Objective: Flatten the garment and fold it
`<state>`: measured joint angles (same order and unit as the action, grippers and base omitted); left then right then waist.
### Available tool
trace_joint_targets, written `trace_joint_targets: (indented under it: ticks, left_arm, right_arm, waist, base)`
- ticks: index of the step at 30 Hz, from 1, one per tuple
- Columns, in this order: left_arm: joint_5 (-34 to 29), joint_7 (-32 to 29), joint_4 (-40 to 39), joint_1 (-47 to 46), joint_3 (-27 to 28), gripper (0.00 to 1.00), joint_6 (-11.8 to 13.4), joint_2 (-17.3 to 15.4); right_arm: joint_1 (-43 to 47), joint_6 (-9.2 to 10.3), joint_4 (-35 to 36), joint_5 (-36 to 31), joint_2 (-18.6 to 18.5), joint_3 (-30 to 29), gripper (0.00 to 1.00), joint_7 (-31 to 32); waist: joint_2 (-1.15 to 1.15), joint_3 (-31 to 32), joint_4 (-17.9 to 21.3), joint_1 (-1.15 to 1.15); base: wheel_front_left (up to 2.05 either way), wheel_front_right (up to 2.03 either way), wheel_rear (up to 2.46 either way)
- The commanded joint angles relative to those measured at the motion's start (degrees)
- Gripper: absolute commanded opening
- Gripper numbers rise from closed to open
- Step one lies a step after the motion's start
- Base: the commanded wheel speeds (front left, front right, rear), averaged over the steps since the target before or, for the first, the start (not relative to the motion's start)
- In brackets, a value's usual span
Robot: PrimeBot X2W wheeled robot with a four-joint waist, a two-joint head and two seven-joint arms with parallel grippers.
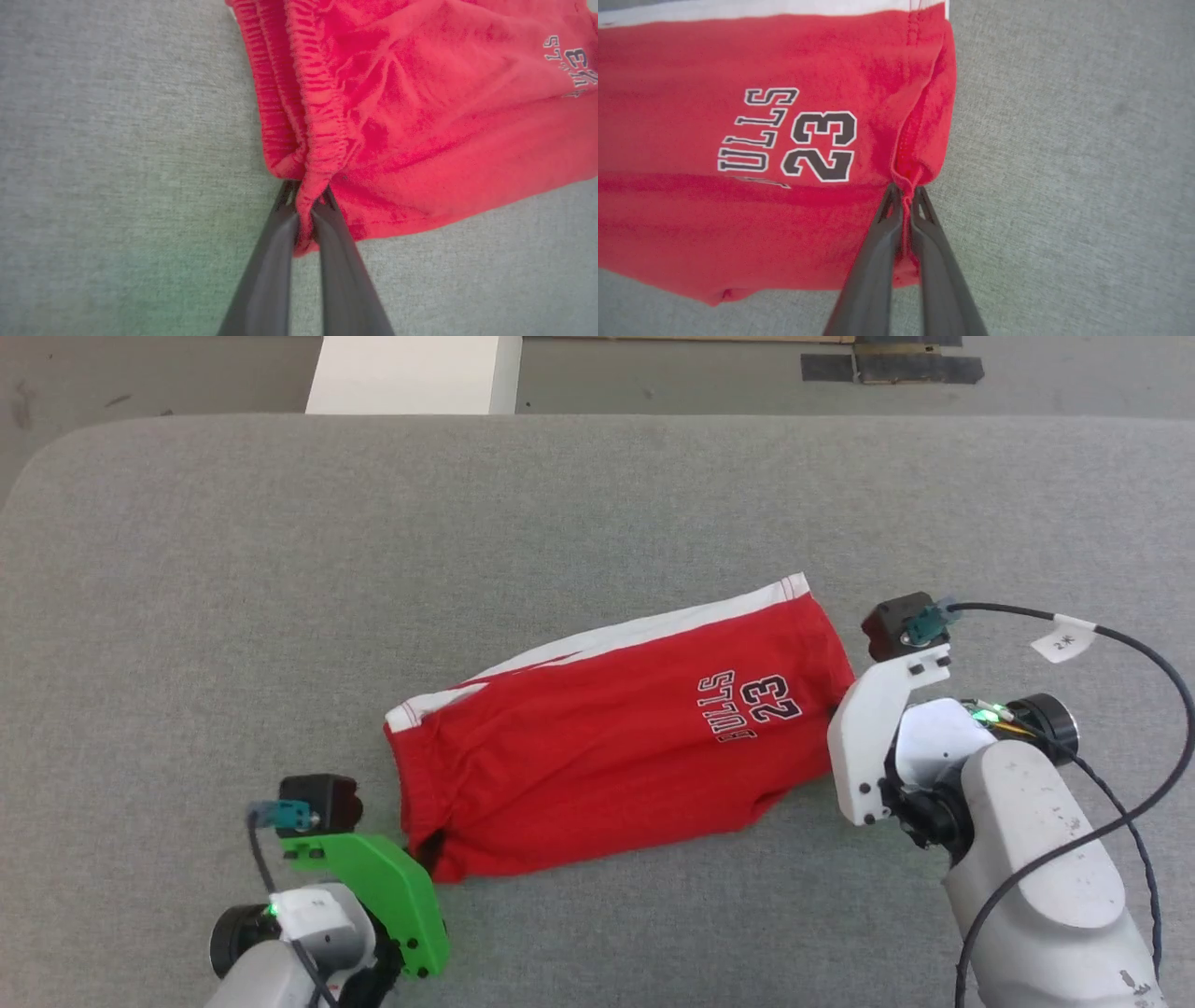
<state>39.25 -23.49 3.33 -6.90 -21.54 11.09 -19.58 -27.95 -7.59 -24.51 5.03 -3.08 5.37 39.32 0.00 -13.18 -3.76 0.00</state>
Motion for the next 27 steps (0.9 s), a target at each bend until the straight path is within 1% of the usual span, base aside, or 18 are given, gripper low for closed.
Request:
trace_joint_targets:
  ticks: [1, 5, 8, 13, 18, 21, 24, 25, 26, 27]
  left_arm:
    - [1.0, 0.7, 0.0, -0.9, 0.9, 0.00, -0.3, 0.2]
    - [2.5, 1.1, -1.9, -0.9, 3.1, 0.00, -0.4, -0.7]
    - [3.6, -0.1, -3.2, -0.1, 4.1, 0.00, -0.1, -1.8]
    - [4.9, -4.1, -4.6, 2.7, 3.8, 0.00, 0.5, -3.7]
    - [6.0, -6.5, -4.6, 5.4, 3.2, 0.00, 0.9, -4.6]
    - [6.4, -7.7, -4.3, 6.8, 3.1, 0.00, 1.6, -4.9]
    - [7.0, -8.5, -4.2, 8.0, 3.0, 0.00, 2.1, -5.0]
    - [7.3, -8.7, -4.2, 8.3, 3.0, 0.16, 2.3, -4.9]
    - [7.4, -9.0, -4.3, 8.5, 3.0, 0.47, 2.5, -4.9]
    - [7.6, -9.2, -4.3, 8.8, 3.0, 0.83, 2.7, -4.9]
  right_arm:
    - [0.9, 0.10, 1.0, 0.6, -0.4, -0.4, 0.00, -0.6]
    - [2.9, 0.10, 4.6, 2.3, -0.5, -1.7, 0.00, -1.4]
    - [5.9, 0.10, 8.4, 3.7, -0.4, -3.0, 0.00, -1.0]
    - [14.4, 0.10, 16.8, 5.8, -0.1, -6.3, 0.00, 0.1]
    - [24.2, 0.10, 24.4, 8.2, 0.1, -9.7, 0.00, 1.0]
    - [29.6, 0.10, 26.7, 11.8, 0.2, -10.2, 0.00, 1.0]
    - [32.9, 0.10, 27.0, 13.8, 0.2, -9.8, 0.00, 0.7]
    - [33.7, 0.10, 26.9, 14.1, 0.2, -9.4, 0.00, 0.4]
    - [34.0, 0.10, 26.7, 14.7, 0.2, -9.2, 0.00, 0.1]
    - [34.4, 0.10, 26.3, 15.2, 0.2, -8.9, 0.24, -0.3]
  waist:
    - [0.00, 0.8, 0.2, 0.00]
    - [0.00, 2.4, 0.7, 0.00]
    - [0.00, 3.7, 1.3, 0.00]
    - [0.00, 5.5, 2.2, 0.00]
    - [0.00, 6.0, 2.9, 0.00]
    - [0.00, 6.1, 3.4, 0.00]
    - [0.00, 6.1, 3.9, 0.00]
    - [0.00, 6.1, 4.0, 0.00]
    - [0.00, 6.2, 4.1, 0.00]
    - [0.00, 6.4, 4.3, 0.00]
  base:
    - [0.00, 0.00, 0.00]
    - [0.00, 0.00, 0.00]
    - [0.00, 0.00, 0.00]
    - [0.00, 0.00, 0.00]
    - [0.00, 0.00, 0.00]
    - [0.00, 0.00, 0.00]
    - [0.00, 0.00, 0.00]
    - [0.00, 0.00, 0.00]
    - [0.00, 0.00, 0.00]
    - [0.00, 0.00, 0.00]
